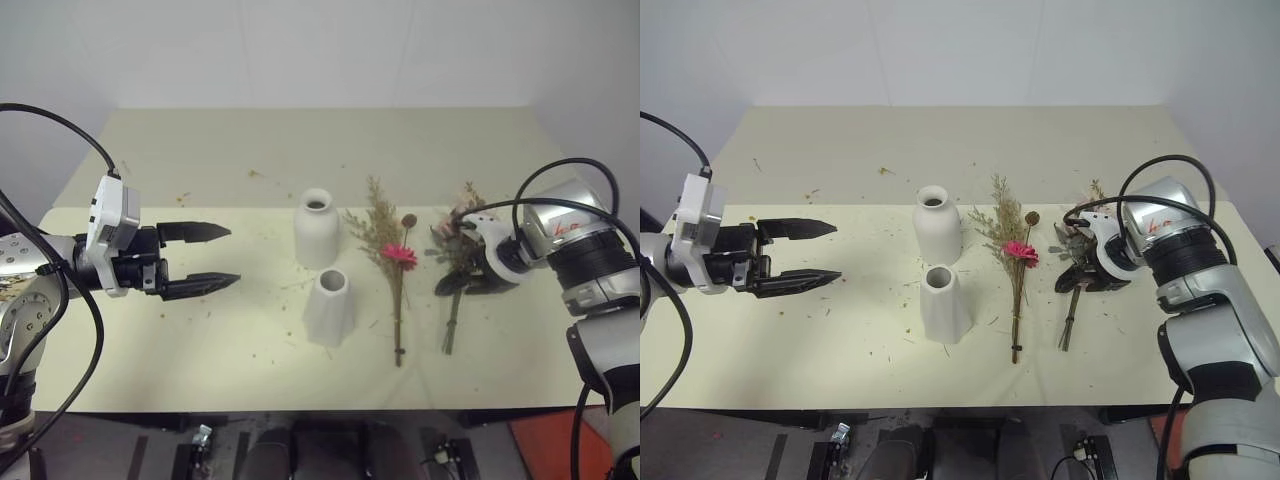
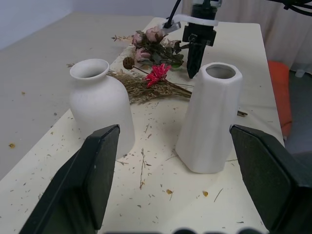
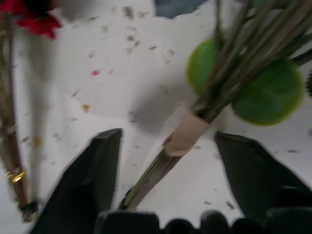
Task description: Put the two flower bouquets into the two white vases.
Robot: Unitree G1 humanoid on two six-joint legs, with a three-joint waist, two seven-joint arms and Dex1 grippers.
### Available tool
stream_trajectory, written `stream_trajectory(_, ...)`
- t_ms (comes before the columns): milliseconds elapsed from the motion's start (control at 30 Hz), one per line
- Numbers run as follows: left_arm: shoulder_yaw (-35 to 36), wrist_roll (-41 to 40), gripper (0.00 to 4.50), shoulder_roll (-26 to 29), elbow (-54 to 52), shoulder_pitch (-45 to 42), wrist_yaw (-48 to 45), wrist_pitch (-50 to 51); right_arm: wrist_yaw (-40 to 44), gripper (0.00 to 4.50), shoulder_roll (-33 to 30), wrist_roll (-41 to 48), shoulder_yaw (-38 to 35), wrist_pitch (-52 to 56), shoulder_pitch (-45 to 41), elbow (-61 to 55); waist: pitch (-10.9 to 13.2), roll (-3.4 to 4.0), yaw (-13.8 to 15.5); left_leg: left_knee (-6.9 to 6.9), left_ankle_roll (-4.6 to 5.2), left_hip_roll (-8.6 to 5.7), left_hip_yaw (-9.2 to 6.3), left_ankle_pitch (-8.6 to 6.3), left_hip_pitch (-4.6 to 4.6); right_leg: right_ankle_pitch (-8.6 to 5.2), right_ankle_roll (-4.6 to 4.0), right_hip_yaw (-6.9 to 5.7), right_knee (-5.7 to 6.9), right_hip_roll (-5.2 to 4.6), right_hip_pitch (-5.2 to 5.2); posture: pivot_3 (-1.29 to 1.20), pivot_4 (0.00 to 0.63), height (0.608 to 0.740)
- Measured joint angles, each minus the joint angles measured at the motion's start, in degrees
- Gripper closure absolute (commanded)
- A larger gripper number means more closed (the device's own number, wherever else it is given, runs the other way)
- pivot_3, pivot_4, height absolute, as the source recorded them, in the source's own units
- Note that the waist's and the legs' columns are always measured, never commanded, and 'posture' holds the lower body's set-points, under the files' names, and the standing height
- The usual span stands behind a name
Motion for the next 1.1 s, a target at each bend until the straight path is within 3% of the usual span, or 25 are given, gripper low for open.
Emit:
stream_trajectory(233, 0.0, 0.0, 0.6, -0.1, 0.0, 0.0, 0.0, 0.0, -5.8, 4.24, 2.4, -1.1, -5.5, -1.9, 0.7, 0.7, 0.0, 0.0, -0.9, -0.01, 0.0, 0.01, 0.01, 0.0, -0.01, 0.02, -0.01, 0.01, 0.02, 0.03, -0.03, 0.0, 0.15, 0.74)
stream_trajectory(400, 0.0, 0.0, 0.6, -0.1, 0.0, 0.0, 0.0, -0.1, -9.2, 4.27, 3.1, -1.2, -10.0, -3.1, 1.7, 0.4, 0.0, 0.0, -1.1, -0.02, 0.0, 0.01, 0.01, 0.0, 0.0, 0.02, 0.0, 0.02, 0.03, 0.03, -0.03, 0.0, 0.15, 0.74)
stream_trajectory(500, 0.0, 0.0, 0.6, -0.1, 0.1, 0.0, 0.0, -0.1, -14.5, 4.27, 4.8, -1.6, -18.2, -8.7, 3.9, -1.2, 0.0, 0.01, -1.2, -0.02, 0.0, 0.01, 0.04, 0.0, -0.02, 0.03, 0.01, 0.07, 0.03, 0.02, -0.05, 0.0, 0.15, 0.74)
stream_trajectory(767, -0.2, 0.0, 0.6, -0.1, 1.3, -1.1, -0.1, -0.9, -20.7, 4.27, 12.0, 0.8, -36.7, -41.8, 10.2, -12.3, 0.0, 0.01, -1.4, -0.04, 0.0, 0.04, 0.08, 0.0, 0.0, 0.04, 0.03, 0.11, 0.06, 0.05, -0.08, 0.0, 0.15, 0.74)
stream_trajectory(900, -0.2, 0.0, 0.6, -0.1, 2.5, -1.3, -0.1, -0.9, -14.7, 4.27, 15.9, 5.8, -39.4, -53.2, 12.5, -16.9, 0.0, 0.02, -1.4, -0.03, 0.0, 0.05, 0.08, 0.0, -0.01, 0.05, 0.04, 0.11, 0.09, 0.05, -0.07, 0.0, 0.15, 0.74)
stream_trajectory(1100, -0.1, -0.7, 0.6, 0.1, 4.1, -4.5, 0.0, 0.6, -7.6, 4.27, 20.9, 13.0, -39.4, -57.1, 11.7, -21.3, 0.0, 0.03, -1.3, -0.03, 0.0, 0.05, 0.07, 0.01, 0.03, 0.06, 0.04, 0.1, 0.11, 0.06, -0.05, 0.0, 0.15, 0.74)
